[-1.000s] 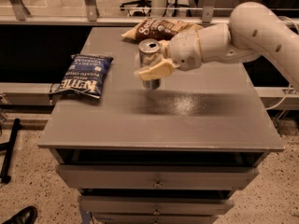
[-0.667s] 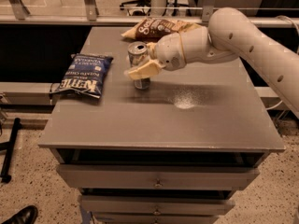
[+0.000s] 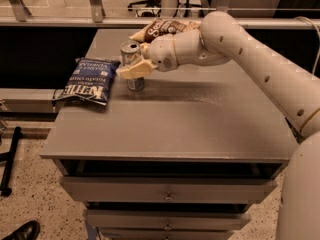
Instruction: Move redbull can near blue chip bag
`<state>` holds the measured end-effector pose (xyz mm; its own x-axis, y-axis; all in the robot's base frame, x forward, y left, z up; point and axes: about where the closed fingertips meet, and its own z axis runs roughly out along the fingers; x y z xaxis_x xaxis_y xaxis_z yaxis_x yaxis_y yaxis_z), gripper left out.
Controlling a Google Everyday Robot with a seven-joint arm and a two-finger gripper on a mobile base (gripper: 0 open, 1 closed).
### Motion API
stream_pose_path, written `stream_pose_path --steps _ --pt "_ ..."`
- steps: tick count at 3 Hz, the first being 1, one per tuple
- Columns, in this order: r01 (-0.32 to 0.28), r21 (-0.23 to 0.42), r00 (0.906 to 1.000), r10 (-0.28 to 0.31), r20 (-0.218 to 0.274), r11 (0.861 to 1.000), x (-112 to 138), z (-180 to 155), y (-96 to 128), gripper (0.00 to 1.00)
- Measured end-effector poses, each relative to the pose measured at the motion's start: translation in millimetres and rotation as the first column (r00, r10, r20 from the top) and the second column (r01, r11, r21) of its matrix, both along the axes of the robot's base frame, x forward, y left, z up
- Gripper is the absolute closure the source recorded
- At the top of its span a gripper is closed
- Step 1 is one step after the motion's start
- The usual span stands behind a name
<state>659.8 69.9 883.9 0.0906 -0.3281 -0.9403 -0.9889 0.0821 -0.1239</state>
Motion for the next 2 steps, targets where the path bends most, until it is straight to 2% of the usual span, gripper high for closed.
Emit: stream_pose_path --steps 2 --pt "-0.003 0.011 0.9999 0.003 -0.01 1.0 0.4 2.1 3.8 0.98"
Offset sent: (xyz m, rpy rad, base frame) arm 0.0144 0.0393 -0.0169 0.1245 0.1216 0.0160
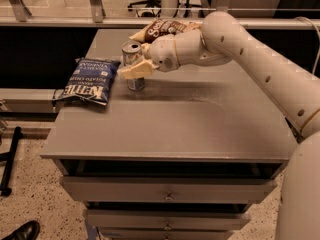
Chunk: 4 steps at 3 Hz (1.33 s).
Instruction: Move redbull can near blue chip bag
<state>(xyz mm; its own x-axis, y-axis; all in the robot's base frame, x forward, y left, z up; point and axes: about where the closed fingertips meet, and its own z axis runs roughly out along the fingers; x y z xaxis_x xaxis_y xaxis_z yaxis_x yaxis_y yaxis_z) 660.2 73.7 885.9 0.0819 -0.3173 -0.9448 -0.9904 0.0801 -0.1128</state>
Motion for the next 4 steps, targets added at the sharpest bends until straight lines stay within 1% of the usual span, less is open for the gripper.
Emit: stream_pose_path --steps 1,2,3,4 --pt "-0.005 0.017 0.9999 0.005 -0.016 1.0 1 1 6 0.77" --pt "-0.005 0.018 0.9998 0.005 -0.017 1.0 1 3 6 0.53" --pt "-0.022 0.055 0.9985 0.025 -0.048 0.998 -1 -1 20 0.31" --pt "-0.022 0.056 0.9985 0.025 -0.049 0.998 -1 2 20 0.06"
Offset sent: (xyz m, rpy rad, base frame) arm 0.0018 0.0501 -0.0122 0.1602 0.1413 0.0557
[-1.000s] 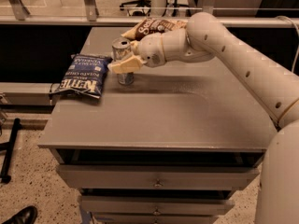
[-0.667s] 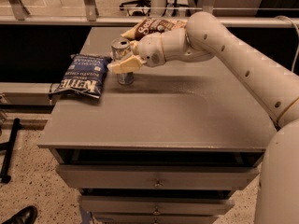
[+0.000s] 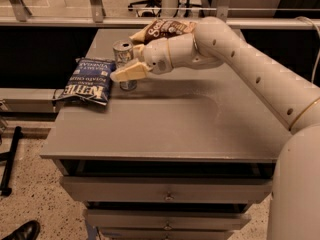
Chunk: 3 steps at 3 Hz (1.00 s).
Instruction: Move redbull can near blue chip bag
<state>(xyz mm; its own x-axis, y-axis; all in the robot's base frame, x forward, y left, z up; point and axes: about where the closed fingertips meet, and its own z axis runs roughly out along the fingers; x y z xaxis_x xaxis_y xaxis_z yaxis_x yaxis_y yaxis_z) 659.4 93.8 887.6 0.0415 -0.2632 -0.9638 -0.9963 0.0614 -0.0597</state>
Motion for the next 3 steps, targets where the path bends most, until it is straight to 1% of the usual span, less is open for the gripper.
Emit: stream_pose_path --steps 1,2,3 --pt "-0.028 0.053 0.9988 0.03 -0.038 0.998 -4 -3 18 0.0" --pt "-0.04 0.092 0.9982 0.044 -0.042 0.995 -9 3 19 0.0" --pt "-0.014 0.116 0.9996 0.017 -0.023 0.993 -15 17 -2 0.0"
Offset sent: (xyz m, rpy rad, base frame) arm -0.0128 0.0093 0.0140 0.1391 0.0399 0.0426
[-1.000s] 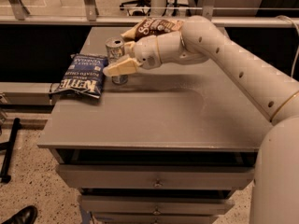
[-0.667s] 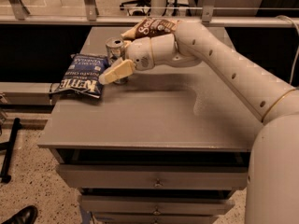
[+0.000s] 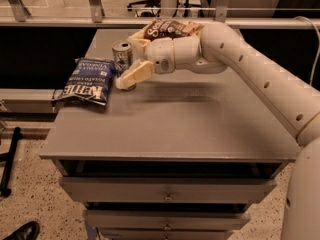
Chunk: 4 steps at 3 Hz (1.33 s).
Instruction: Move redbull can near blue chip bag
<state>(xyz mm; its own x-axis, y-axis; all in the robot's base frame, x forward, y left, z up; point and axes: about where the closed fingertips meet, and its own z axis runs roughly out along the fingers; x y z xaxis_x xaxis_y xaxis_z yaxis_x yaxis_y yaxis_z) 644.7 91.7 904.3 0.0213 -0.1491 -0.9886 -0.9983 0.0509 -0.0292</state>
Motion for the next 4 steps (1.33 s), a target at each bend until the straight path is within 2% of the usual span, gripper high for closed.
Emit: stream_pose_path --steps 1,2,3,4 --pt "0.041 0.003 0.9983 -0.041 0.041 0.999 -8 20 -37 0.0" --pt "0.085 -0.013 0.9912 -0.083 0.103 0.996 -17 47 -92 0.0" --pt "0.162 -0.018 0.9734 -0.156 0.167 0.987 -33 76 -142 0.0" --pt "0.21 -0.019 0.9635 -0.203 0.174 0.978 -38 80 -170 0.0"
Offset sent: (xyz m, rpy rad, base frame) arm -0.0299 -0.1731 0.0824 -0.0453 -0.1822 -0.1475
